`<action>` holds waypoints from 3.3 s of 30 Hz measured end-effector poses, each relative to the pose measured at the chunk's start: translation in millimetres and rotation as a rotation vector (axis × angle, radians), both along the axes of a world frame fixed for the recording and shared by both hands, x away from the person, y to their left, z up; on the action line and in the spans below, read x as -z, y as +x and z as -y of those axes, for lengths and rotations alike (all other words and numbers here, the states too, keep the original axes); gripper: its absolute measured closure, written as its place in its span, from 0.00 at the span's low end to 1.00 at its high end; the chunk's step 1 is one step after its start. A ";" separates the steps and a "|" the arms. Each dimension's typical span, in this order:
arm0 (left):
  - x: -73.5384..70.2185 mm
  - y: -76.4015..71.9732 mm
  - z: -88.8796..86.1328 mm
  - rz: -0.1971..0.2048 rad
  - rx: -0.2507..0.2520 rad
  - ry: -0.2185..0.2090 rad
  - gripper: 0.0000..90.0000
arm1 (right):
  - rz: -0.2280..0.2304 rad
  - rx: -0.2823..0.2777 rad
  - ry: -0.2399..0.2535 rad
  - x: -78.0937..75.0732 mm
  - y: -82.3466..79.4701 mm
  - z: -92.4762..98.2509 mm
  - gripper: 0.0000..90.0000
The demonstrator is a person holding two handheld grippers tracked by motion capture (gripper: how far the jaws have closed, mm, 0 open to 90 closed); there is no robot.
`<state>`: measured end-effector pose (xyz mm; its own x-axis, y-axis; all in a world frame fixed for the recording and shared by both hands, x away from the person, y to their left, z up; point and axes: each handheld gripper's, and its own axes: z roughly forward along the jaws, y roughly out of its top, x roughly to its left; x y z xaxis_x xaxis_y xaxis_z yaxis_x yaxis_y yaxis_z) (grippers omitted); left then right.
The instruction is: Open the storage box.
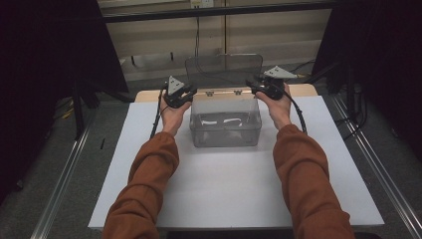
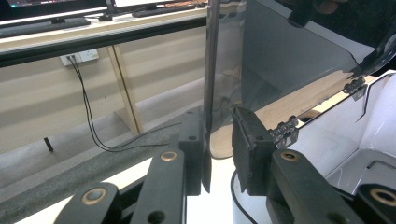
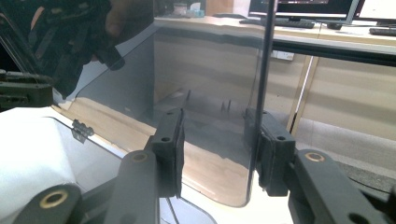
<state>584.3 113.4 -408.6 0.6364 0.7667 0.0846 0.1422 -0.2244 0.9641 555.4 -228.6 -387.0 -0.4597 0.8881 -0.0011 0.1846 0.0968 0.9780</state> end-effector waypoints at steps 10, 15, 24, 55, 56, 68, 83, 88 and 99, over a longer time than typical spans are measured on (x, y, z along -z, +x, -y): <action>-0.5 0.4 0.5 -0.011 -0.006 0.000 0.83 | -0.030 0.001 -0.009 8.6 2.7 -0.7 0.64; -1.0 0.8 0.3 -0.012 -0.004 0.011 0.83 | -0.041 0.000 -0.008 13.4 3.6 -0.2 0.63; -0.7 2.6 -0.2 -0.020 -0.003 0.003 0.84 | -0.058 -0.002 0.007 19.3 4.8 0.8 0.64; 3.1 11.3 2.7 -0.061 0.000 -0.011 0.78 | -0.076 0.021 0.048 23.7 11.7 2.2 0.69; 3.0 11.6 2.7 -0.062 0.002 -0.012 0.78 | -0.076 0.022 0.047 23.7 11.8 2.1 0.69; -0.3 15.1 7.0 -0.095 -0.011 -0.005 0.72 | -0.098 0.022 0.049 22.8 17.2 0.1 0.64; -3.3 17.9 10.4 -0.145 -0.013 -0.011 0.65 | -0.137 0.005 0.050 19.3 23.0 -2.6 0.55; -3.9 19.1 11.2 -0.166 -0.012 -0.017 0.63 | -0.154 0.000 0.042 18.1 26.1 -3.3 0.52; -4.5 21.2 11.0 -0.189 -0.006 -0.028 0.60 | -0.179 -0.002 0.039 16.3 28.9 -6.2 0.47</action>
